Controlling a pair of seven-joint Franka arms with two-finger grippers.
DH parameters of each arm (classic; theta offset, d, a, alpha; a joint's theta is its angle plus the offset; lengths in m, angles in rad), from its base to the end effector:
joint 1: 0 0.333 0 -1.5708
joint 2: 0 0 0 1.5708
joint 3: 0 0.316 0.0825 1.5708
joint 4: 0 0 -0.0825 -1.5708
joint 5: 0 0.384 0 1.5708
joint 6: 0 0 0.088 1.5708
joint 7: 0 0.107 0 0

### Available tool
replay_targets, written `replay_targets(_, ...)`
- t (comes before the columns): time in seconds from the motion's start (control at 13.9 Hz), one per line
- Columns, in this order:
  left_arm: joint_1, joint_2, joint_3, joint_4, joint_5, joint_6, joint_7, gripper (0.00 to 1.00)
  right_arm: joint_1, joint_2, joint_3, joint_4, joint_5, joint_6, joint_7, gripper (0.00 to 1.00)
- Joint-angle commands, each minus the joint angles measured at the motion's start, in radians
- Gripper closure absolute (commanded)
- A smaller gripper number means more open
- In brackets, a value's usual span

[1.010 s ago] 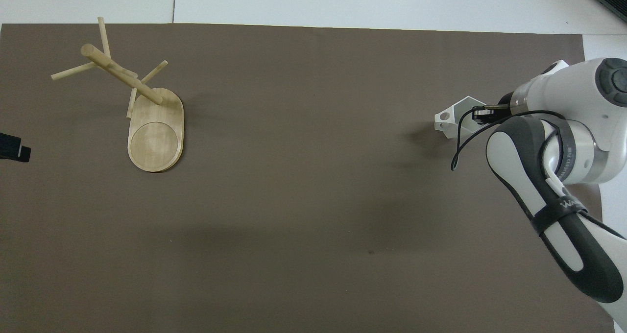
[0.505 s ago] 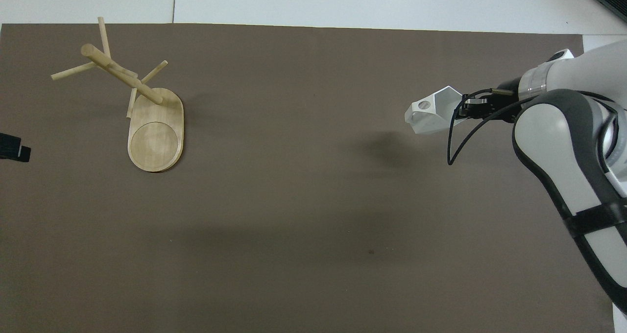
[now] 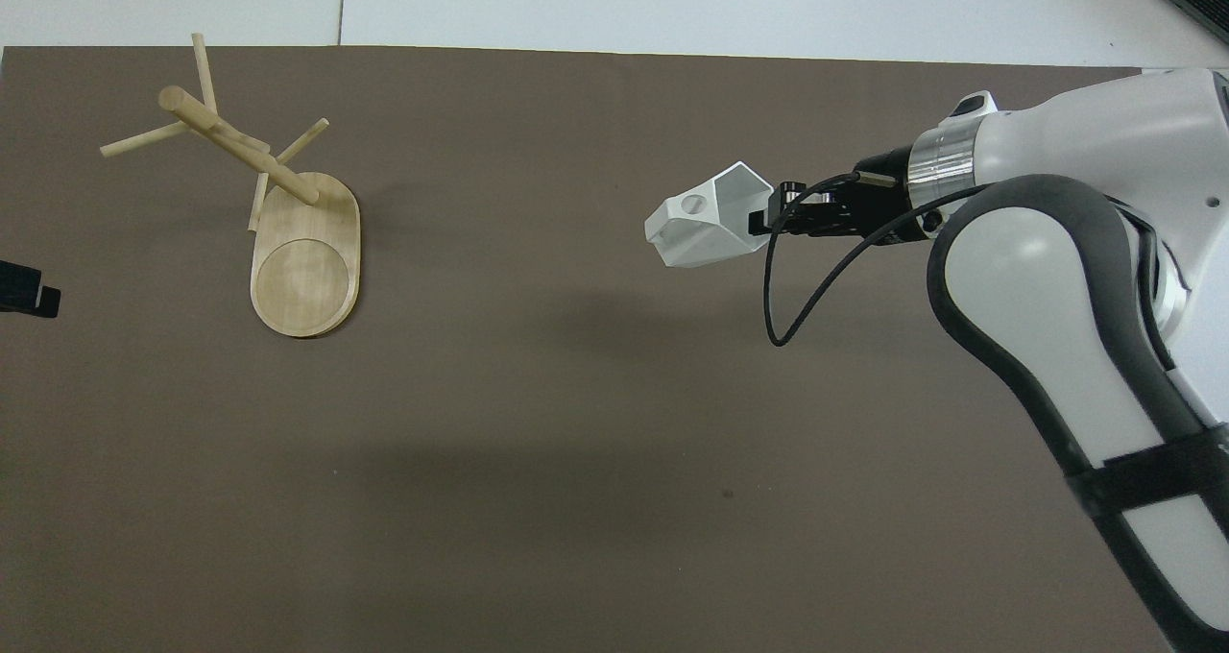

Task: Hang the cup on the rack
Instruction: 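Lift the cup and carry it toward the wooden mug tree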

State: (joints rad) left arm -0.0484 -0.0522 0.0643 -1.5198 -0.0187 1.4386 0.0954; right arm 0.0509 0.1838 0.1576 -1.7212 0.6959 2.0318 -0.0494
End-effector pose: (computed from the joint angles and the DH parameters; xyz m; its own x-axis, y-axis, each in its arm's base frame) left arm 0.5242 0.0072 0.6650 0.9963 -0.0820 -0.0268 -0.0814 -0.9964 0.0246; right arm 0.6136 0.1604 0.5004 0.9975 -0.0456 0.0537 -0.0020 -0.7799 -0.6260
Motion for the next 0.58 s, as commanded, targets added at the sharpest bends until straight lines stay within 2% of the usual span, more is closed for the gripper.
replay_targets(0.0, -0.018, -0.018, 0.012, -0.02, 0.019, -0.006, 0.001, 0.0, -0.014, -0.017, 0.045, 0.003, 0.179, -0.025, -0.024, 1.0)
replay_targets(0.22, -0.018, -0.018, 0.012, -0.02, 0.019, -0.006, 0.001, 0.0, -0.014, -0.018, 0.091, 0.003, 0.29, -0.016, -0.038, 1.0)
replay_targets(0.5, -0.031, -0.018, 0.009, -0.02, 0.017, -0.004, -0.006, 0.0, 0.016, -0.023, 0.129, 0.0, 0.333, 0.025, -0.038, 1.0)
